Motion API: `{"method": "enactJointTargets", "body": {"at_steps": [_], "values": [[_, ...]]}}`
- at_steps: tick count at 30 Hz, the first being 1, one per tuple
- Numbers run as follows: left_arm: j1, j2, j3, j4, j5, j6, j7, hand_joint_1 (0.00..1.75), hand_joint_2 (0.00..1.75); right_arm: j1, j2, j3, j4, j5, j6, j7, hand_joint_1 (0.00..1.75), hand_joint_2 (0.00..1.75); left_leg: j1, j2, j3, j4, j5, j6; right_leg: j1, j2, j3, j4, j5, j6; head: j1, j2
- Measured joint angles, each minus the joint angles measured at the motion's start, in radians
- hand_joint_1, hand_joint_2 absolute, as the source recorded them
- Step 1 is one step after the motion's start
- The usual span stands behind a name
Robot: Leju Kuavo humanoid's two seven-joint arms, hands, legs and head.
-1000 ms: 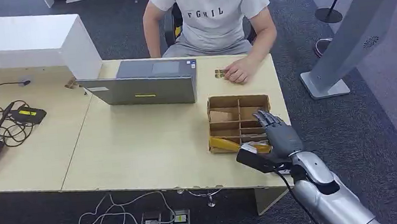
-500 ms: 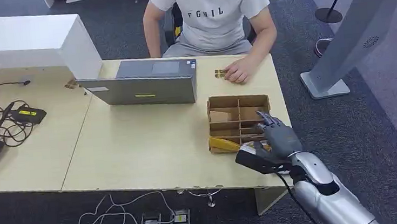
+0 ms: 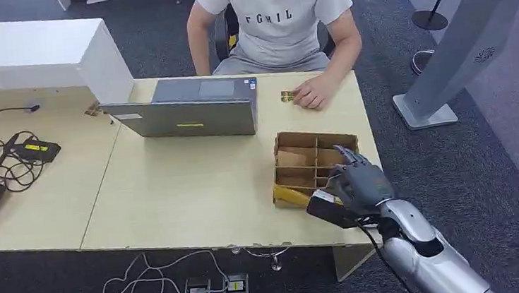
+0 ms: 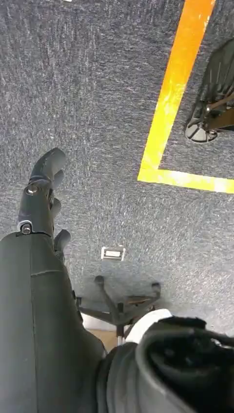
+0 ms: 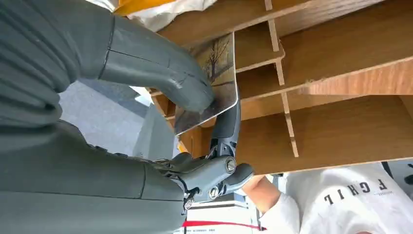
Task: Pass the card to the sensor for recognition and then transmit it.
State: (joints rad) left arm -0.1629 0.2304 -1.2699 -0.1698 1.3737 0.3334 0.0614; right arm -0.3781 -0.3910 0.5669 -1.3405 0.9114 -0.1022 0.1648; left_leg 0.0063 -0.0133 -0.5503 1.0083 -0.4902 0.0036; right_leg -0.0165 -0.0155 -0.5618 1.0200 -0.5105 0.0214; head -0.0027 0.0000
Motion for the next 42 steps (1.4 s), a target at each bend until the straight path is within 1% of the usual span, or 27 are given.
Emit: {"method": "enactJointTargets", "body": {"at_steps": [21,23,25,30,34,37,42], "values": [[0.0,0.002,0.0,0.0,-0.001,0.0,-0.003,0.0,0.0,0.002,0.003,0.0,0.0,0.003,-0.004,-0.004,1.75,1.75,0.0,0.0,0.0,0.0,0.0,0.0,0.0,0.0,0.0,0.0,0.0,0.0,0.0,0.0],[0.0,0.002,0.0,0.0,-0.001,0.0,-0.006,0.0,0.0,-0.002,0.003,0.0,0.0,0.018,-0.027,-0.012,1.75,1.75,0.0,0.0,-0.001,0.0,0.0,0.0,0.0,0.0,0.0,0.0,0.0,0.0,0.0,0.0],[0.0,0.003,0.0,0.0,-0.001,-0.002,-0.015,0.0,0.0,-0.024,0.003,-0.007,-0.007,0.038,-0.068,-0.029,1.75,1.75,0.0,0.0,-0.001,0.0,0.0,0.0,0.0,0.0,0.0,0.0,0.0,0.0,0.0,0.0],[0.0,0.003,0.0,0.0,-0.002,-0.008,-0.039,0.0,0.0,-0.133,-0.017,-0.065,-0.069,0.09,-0.06,-0.044,1.75,1.75,0.0,0.001,0.001,0.0,0.001,0.0,0.0,0.001,0.0,0.0,0.001,0.0,0.0,0.0],[0.002,0.003,0.0,0.0,-0.002,-0.01,-0.042,0.0,0.0,-0.164,-0.034,-0.121,-0.136,0.131,-0.1,-0.049,1.75,1.75,-0.001,0.0,0.001,0.0,0.001,0.0,0.0,0.0,0.0,0.0,0.001,0.0,0.0,0.0],[0.003,0.003,-0.001,0.0,-0.002,-0.006,-0.032,0.0,0.0,-0.186,-0.047,-0.194,-0.184,0.117,-0.148,-0.074,1.75,1.75,0.0,0.0,0.001,0.0,0.001,0.0,0.0,0.0,0.001,0.0,0.001,0.0,0.0,0.0],[0.003,0.002,-0.001,0.0,-0.002,-0.005,-0.03,0.0,0.0,-0.179,-0.051,-0.262,-0.203,0.118,-0.193,-0.114,1.75,1.75,0.0,0.001,0.001,0.0,0.001,0.0,0.0,0.0,0.0,0.0,0.001,0.0,0.0,0.0]]}}
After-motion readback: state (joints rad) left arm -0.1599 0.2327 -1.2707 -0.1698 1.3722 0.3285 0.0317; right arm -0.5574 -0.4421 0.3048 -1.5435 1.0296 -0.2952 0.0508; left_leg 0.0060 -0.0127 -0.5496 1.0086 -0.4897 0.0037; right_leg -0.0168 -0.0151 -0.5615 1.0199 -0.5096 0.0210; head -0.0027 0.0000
